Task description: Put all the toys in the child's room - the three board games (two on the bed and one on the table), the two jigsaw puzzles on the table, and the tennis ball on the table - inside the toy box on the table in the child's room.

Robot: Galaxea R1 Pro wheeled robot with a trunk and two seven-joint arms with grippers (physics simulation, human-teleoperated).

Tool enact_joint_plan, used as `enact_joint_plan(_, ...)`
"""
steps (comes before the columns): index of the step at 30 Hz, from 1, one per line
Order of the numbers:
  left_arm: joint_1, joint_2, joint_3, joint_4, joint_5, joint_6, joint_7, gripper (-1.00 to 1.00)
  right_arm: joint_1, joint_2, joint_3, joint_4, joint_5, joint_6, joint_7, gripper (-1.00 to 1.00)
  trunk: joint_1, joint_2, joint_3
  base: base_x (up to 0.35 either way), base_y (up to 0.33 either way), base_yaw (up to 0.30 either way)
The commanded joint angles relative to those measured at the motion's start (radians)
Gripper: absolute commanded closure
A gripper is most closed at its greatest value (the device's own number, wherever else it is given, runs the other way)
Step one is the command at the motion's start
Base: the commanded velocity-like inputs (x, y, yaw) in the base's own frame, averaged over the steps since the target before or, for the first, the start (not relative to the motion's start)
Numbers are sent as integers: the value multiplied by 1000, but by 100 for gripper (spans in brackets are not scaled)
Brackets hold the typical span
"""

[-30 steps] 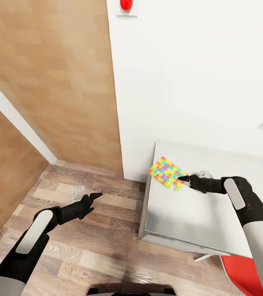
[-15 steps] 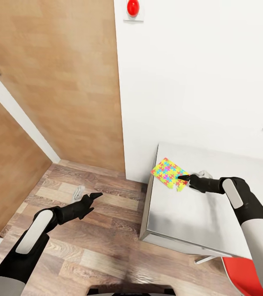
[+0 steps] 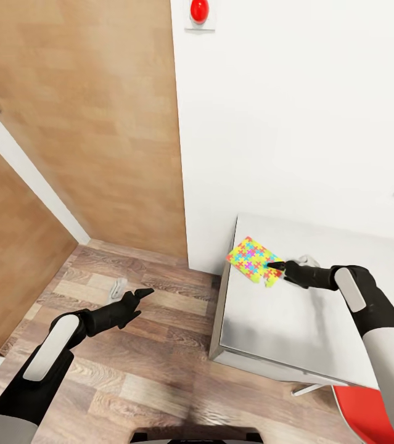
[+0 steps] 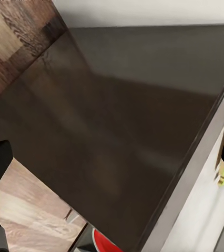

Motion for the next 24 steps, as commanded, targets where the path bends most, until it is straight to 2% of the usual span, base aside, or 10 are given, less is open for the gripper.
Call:
enact_joint_plan(1, -1, 1, -2, -1, 11, 0, 9, -100, 0, -1, -3, 0, 31, -1, 6, -100, 14, -1, -2, 0, 0, 90)
enact_joint_plan(12, 0, 1, -2, -2, 11, 0, 9, -100, -1, -1, -4, 0, 30, -3, 6, -100, 14, -1, -2, 0, 0, 181)
enact_joint_plan(24, 0, 1, -2, -2, 11, 0, 9, -100, 1, -1, -5, -2, 30, -3, 6, -100, 14, -1, -2, 0, 0, 35)
